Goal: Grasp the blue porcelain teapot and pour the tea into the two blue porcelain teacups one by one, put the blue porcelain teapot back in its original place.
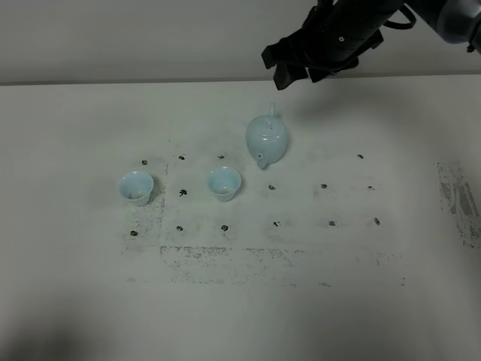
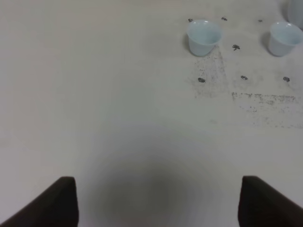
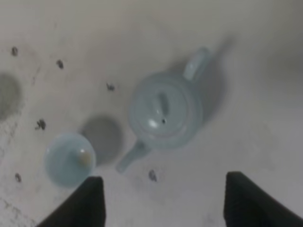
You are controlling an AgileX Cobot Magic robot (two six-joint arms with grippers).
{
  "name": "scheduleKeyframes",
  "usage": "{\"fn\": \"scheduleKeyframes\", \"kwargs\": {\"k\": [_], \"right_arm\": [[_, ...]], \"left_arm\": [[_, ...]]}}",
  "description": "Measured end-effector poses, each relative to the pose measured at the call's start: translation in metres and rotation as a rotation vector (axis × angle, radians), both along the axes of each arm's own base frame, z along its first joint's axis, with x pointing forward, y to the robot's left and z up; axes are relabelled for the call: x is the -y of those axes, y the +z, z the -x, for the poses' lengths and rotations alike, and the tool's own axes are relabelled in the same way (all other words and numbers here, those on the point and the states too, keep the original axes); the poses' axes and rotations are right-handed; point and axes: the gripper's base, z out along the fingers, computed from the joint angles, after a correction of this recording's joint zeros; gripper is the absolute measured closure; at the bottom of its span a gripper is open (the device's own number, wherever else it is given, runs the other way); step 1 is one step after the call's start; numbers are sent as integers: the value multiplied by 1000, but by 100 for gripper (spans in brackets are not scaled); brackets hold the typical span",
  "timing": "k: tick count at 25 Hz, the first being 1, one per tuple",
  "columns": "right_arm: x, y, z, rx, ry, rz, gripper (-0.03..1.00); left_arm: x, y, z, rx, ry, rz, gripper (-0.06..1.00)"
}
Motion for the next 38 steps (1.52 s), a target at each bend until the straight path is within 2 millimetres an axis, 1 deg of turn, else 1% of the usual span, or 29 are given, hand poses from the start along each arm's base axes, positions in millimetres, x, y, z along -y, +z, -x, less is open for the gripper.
{"fn": "scheduleKeyframes", "kwargs": {"k": [2,8,12,14,18,24,27,30,33,38], "right_arm": [[-6,0,-11,47,-1,-16,45],[-14,-18,-42,162,13,-9,45],[-20,-46,-60,231,34,-4,45],[-22,-65,-68,249,37,7,45],[-22,-96,-80,294,36,52,45],[-17,-122,-87,298,43,114,45],[-14,-127,-89,294,42,130,45],[-7,-127,-91,296,33,147,45],[3,-129,-91,270,28,191,45],[10,-132,-90,226,23,205,45]], "left_arm": [[0,0,0,0,0,0,28],[0,0,0,0,0,0,28],[0,0,0,0,0,0,28],[0,0,0,0,1,1,28],[0,0,0,1,1,1,28],[0,0,0,1,1,1,28],[0,0,0,1,1,1,28],[0,0,0,1,1,1,28],[0,0,0,2,1,1,28],[0,0,0,2,1,1,28]]}}
